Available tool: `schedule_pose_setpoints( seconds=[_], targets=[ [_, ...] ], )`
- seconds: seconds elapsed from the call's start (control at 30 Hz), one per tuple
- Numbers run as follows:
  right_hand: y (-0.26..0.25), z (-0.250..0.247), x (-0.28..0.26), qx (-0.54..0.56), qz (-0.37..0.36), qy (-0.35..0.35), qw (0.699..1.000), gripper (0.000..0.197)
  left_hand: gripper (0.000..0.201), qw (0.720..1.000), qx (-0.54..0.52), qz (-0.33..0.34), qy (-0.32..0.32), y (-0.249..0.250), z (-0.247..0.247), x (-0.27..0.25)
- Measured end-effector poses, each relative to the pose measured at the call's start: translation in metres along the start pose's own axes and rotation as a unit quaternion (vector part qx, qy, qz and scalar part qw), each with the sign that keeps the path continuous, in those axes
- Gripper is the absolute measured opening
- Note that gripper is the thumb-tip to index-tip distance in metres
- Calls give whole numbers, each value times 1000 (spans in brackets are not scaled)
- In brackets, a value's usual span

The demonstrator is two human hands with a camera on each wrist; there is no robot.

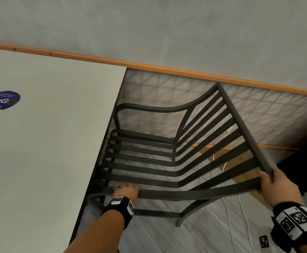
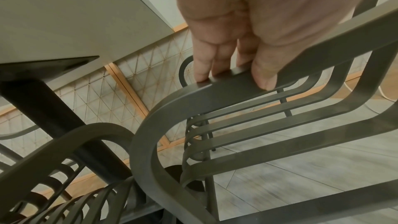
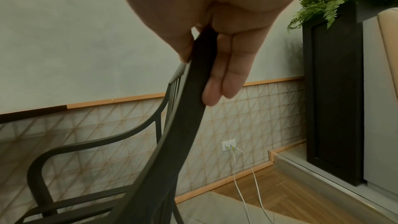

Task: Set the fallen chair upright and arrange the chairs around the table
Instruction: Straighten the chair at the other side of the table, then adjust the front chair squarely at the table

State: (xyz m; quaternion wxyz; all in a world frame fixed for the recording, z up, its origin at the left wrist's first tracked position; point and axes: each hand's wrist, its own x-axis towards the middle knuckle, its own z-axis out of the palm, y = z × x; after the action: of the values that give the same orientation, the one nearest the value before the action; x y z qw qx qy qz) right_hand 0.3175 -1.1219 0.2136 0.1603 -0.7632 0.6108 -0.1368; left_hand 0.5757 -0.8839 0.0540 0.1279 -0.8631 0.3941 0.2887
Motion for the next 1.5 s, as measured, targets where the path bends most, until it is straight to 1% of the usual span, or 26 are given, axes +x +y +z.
schedule_pose_setpoints(
  seconds=[0.27,0.5,0.6,0.7,0.8,0.87,0.97,1.03,1.1,1.17,1.27,1.4,1.5],
  targets=[
    [-3,5,8,1,3,6,1000,28,49,1000,-15,-9,4,1,-1,5],
    [-5,3,2,14,0,11,1000,28,41,999,-44,-20,11,5,-11,-9],
    [-7,6,1,24,16,8,1000,31,37,998,-56,0,37,9,-27,-27],
    [-8,10,-6,23,23,17,999,46,34,996,-29,21,81,11,-54,-55],
    [-10,11,-22,2,-2,7,1000,60,34,989,-17,35,141,9,-80,-90],
    [-16,12,-42,-33,-39,-11,999,54,33,984,-6,39,174,4,-97,-113],
    [-36,14,-80,-62,-119,-71,988,36,34,975,9,47,215,-7,-120,-152],
    [-54,15,-112,-47,-167,-103,980,28,34,968,28,55,242,-19,-131,-179],
    [-75,16,-148,-17,-211,-117,970,25,29,961,51,56,266,-37,-141,-206],
    [-97,17,-185,2,-256,-110,961,23,27,951,68,51,296,-59,-147,-234],
    [-126,15,-250,46,-291,-91,951,22,33,943,84,42,319,-104,-144,-280],
    [-163,8,-355,98,-342,-70,932,19,37,942,110,25,317,-176,-121,-349],
    [-190,2,-439,115,-376,-77,916,18,36,941,117,12,317,-232,-96,-404]
  ],
)
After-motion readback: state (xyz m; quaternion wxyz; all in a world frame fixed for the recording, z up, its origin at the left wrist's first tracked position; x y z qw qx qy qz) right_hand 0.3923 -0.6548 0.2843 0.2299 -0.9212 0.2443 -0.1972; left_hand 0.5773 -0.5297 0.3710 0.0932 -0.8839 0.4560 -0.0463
